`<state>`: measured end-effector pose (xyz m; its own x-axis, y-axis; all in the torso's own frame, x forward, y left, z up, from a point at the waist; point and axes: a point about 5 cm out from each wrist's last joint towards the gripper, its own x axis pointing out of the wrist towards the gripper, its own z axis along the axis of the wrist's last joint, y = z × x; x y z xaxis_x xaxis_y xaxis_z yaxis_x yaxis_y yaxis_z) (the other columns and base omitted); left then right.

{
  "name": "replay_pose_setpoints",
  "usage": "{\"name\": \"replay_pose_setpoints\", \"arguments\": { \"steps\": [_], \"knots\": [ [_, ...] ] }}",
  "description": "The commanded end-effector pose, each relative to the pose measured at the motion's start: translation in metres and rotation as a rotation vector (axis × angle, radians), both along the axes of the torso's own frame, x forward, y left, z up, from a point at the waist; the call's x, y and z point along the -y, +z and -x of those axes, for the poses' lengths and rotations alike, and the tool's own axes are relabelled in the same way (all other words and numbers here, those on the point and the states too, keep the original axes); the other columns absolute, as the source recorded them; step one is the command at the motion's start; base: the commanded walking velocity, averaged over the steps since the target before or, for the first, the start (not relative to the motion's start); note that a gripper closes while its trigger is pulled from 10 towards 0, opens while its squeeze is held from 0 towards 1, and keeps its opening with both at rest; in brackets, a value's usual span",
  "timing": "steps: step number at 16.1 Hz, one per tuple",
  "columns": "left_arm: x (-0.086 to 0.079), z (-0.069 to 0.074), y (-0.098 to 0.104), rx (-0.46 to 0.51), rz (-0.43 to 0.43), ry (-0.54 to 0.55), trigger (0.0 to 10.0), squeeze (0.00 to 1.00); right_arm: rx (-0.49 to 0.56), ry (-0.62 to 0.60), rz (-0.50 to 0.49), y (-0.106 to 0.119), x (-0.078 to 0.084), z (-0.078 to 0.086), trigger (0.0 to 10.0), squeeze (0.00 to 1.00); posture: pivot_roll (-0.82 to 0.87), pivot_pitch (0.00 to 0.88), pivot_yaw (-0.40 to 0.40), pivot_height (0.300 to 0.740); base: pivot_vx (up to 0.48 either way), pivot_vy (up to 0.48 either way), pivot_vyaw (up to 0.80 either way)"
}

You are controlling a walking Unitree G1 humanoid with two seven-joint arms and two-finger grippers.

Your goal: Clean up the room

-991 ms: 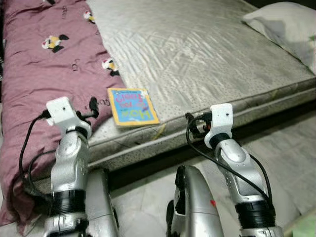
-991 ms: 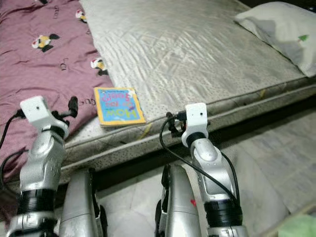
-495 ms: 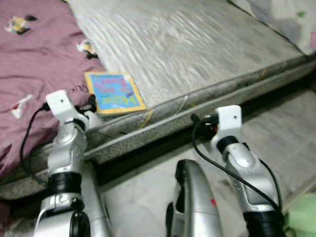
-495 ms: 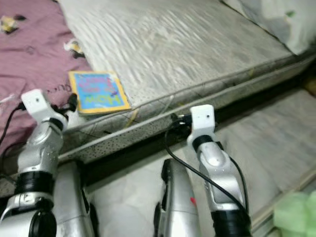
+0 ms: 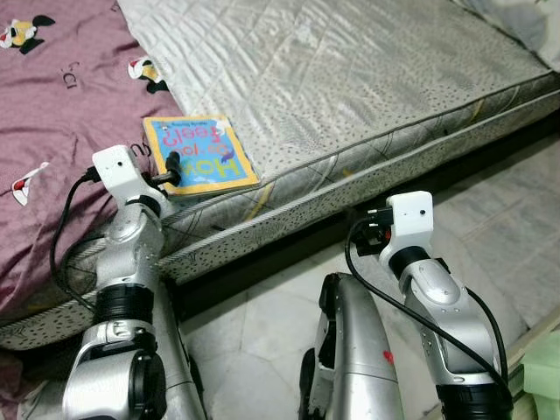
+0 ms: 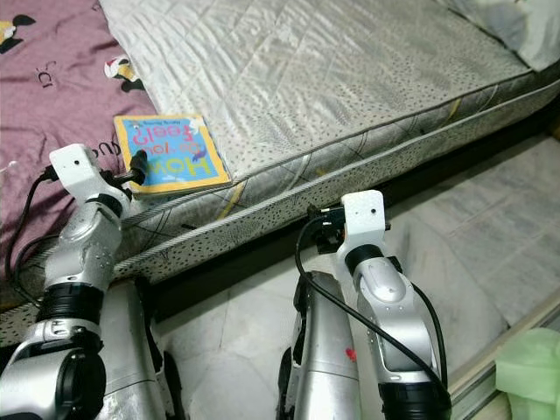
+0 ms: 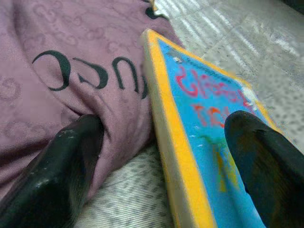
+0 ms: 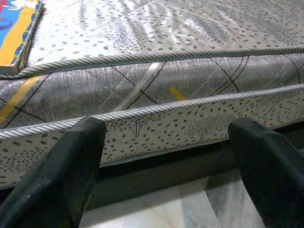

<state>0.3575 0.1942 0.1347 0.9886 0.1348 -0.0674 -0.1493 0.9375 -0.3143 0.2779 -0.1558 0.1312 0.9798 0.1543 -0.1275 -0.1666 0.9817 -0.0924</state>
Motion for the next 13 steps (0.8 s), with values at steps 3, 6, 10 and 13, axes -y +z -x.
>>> {"name": "replay_pose_setpoints", "arguments": {
  "steps": [3,6,10,13],
  "knots": [
    [0.011,0.01,0.006,0.087,0.03,0.01,10.0,0.0,-0.001,-0.021,-0.004,0.001,0.002,-0.002,10.0,0.0,-0.12,0.187,-0.074,0.452,0.0,0.0,0.0],
    [0.023,0.033,0.014,0.174,0.093,0.037,10.0,0.0,-0.004,-0.013,-0.015,-0.001,0.0,-0.005,10.0,0.0,-0.11,0.176,-0.071,0.452,0.0,0.0,0.0],
    [0.03,0.049,-0.006,0.072,0.139,0.03,10.0,0.0,-0.009,-0.005,-0.025,-0.003,-0.004,-0.01,10.0,0.0,-0.09,0.159,-0.07,0.452,0.0,0.0,0.0],
    [0.025,0.046,-0.012,0.035,0.162,0.036,10.0,0.0,0.0,-0.007,-0.025,-0.002,-0.004,-0.012,10.0,0.0,-0.1,0.149,-0.067,0.452,0.0,0.0,0.0]
  ]
}}
